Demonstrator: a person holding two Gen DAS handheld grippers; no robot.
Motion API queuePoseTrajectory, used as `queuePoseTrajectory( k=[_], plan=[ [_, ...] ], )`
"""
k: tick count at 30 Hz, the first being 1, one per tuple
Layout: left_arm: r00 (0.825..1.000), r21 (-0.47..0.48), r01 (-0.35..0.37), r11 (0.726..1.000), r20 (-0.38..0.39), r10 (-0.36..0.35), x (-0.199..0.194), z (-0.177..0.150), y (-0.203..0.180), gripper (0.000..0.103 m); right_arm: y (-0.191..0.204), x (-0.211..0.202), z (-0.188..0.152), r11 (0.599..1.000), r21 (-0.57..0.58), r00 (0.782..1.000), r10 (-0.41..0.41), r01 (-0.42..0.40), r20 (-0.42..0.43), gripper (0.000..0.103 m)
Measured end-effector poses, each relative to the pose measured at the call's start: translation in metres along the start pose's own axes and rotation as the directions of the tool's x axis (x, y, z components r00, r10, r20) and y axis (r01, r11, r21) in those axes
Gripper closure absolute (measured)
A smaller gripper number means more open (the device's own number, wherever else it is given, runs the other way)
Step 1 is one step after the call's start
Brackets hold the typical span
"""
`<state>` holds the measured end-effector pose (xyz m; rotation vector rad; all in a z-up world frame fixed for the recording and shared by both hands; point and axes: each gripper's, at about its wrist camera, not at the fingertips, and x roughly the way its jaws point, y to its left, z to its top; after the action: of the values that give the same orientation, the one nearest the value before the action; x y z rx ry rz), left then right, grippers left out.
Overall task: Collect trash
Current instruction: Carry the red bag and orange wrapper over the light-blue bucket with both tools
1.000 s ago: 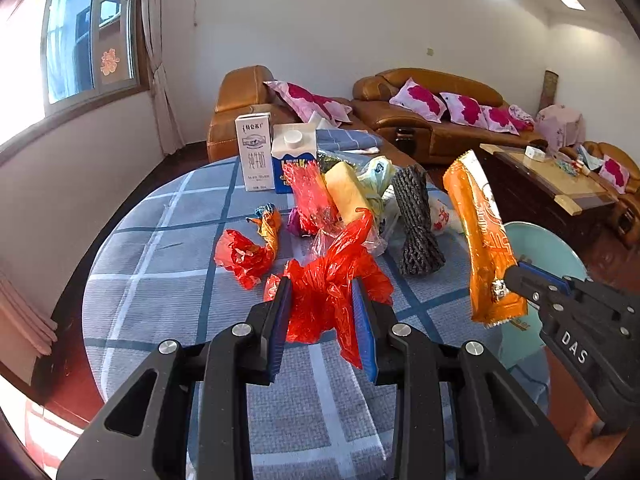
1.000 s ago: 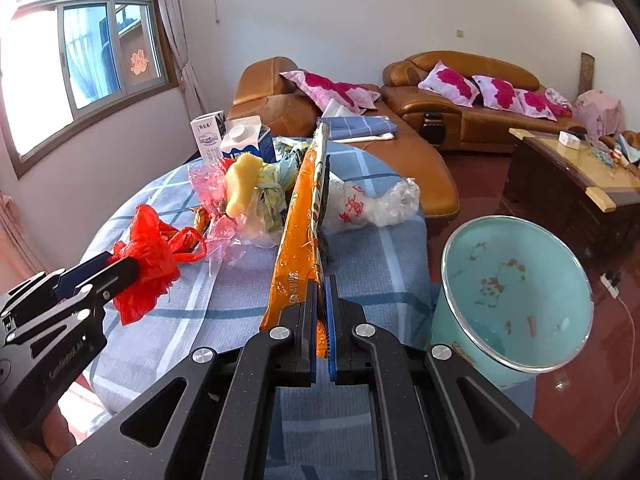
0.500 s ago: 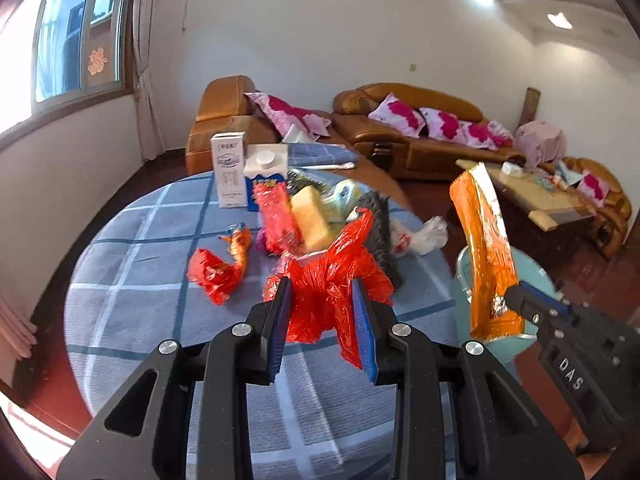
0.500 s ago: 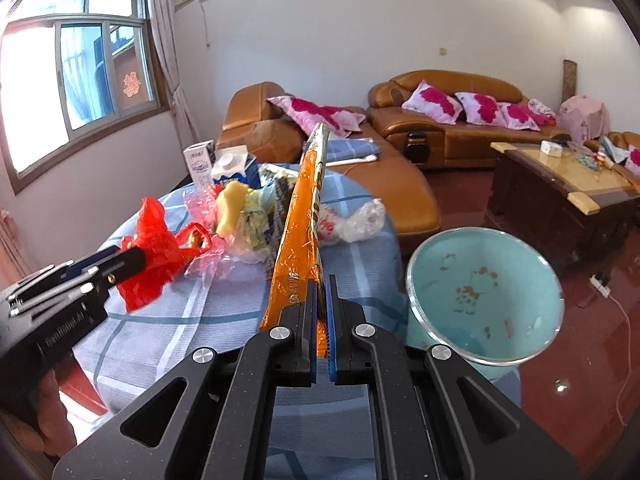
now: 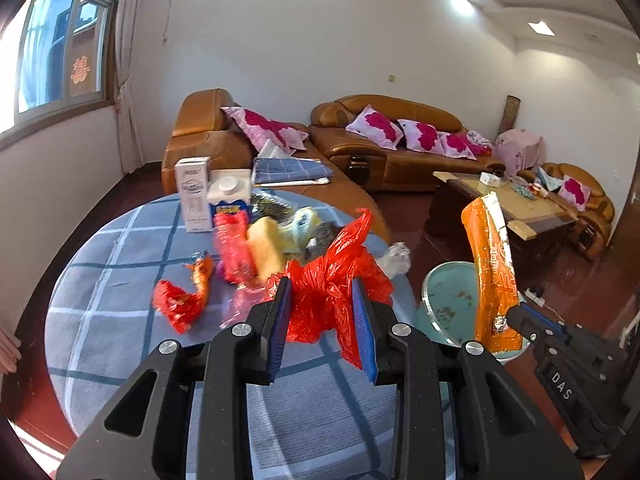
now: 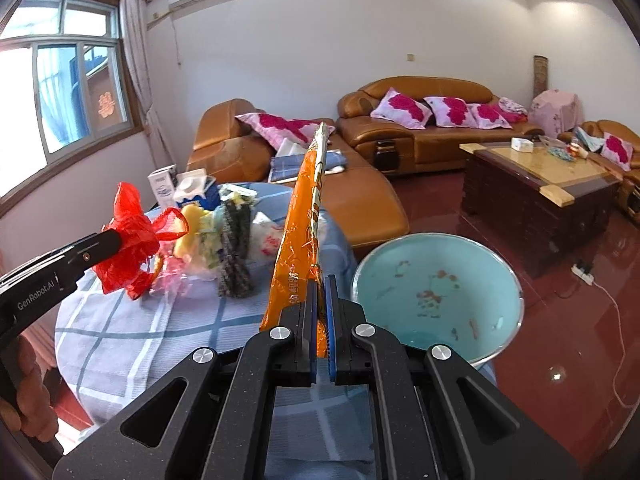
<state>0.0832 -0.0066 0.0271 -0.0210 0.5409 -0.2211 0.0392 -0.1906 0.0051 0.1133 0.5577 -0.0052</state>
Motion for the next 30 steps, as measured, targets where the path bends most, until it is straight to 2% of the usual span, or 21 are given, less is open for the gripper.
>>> queuePoseTrajectory(
  k=[7,15,30],
  plan=[
    [0.999,0.051,0.041,0.998,0.003,-0.042,0.018,0.01,-0.036,0.073,-0.032,0.002,0.003,0.997,0.054,0.998,-0.06,0.06,-0.007,0.098],
    [0.995,0.113,0.095,0.989,-0.019,-0.094,0.042,0.015,-0.077,0.073,-0.061,0.007,0.005,0.988,0.063,0.99,-0.138,0.139,-0.019,0.098],
    [0.984,0.201,0.16,0.967,-0.112,-0.139,0.099,0.003,-0.135,0.073,-0.11,0.04,-0.004,0.969,0.091,0.967,-0.218,0.23,-0.132,0.098]
  ],
)
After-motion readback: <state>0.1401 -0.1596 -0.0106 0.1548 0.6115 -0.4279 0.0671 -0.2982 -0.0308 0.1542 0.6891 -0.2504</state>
